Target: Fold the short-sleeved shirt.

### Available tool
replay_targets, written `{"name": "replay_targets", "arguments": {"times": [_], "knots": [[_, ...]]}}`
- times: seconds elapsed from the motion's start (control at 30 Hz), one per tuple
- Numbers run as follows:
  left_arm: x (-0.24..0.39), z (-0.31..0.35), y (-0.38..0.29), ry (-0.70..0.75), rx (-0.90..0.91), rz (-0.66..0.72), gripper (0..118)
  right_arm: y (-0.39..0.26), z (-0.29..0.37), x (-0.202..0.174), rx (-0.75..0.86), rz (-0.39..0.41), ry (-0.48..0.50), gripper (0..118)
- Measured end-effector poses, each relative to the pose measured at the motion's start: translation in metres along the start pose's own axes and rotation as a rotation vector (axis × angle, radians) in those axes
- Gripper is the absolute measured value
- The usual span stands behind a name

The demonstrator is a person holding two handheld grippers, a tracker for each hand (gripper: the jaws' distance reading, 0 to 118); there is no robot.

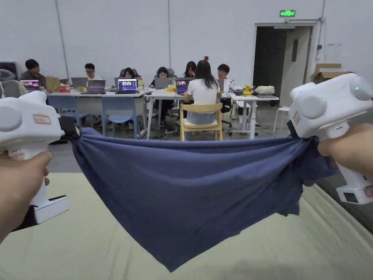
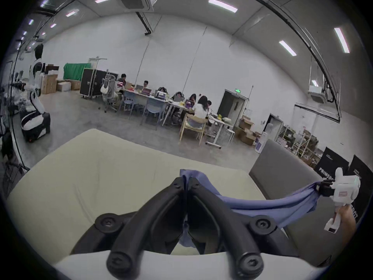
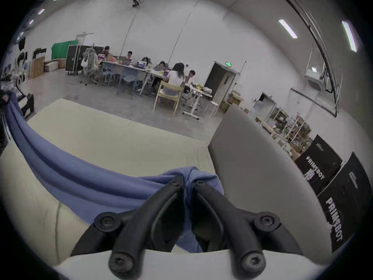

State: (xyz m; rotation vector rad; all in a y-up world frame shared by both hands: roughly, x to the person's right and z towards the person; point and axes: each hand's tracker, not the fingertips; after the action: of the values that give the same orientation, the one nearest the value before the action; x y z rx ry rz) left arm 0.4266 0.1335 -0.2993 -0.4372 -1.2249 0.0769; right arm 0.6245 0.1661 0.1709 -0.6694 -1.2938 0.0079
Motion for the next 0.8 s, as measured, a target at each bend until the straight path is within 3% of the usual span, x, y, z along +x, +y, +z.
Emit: {"name": "replay_targets", "arguments": {"times": [0.1, 0.4, 0.5, 0.6, 0.8], "knots": [[-0.005, -0.013, -0.026, 0.014, -0.049, 0.004, 0, -0.021, -0.022, -0.006, -0.049, -0.069, 0.085, 6], [-0.047, -0.021, -0.187, -0.005, -0.331, 0.089, 0, -0.188, -0.074, -0.045, -0.219, -0.103, 0.153, 6], [-0.050, 0.005, -0.243, -0.017, -0.407, 0.020, 0, -0.255, -0.056, -0.056, -0.257, -0.080, 0.179, 6], [-0.055, 0.044, -0.291, -0.042, -0.465, 0.061, 0, -0.328, -0.024, -0.067, -0.297, -0.084, 0.189, 6], [-0.072, 0.108, -0.358, -0.048, -0.585, 0.036, 0, -0.418, 0.040, -0.062, -0.394, -0.199, 0.229, 6]]}}
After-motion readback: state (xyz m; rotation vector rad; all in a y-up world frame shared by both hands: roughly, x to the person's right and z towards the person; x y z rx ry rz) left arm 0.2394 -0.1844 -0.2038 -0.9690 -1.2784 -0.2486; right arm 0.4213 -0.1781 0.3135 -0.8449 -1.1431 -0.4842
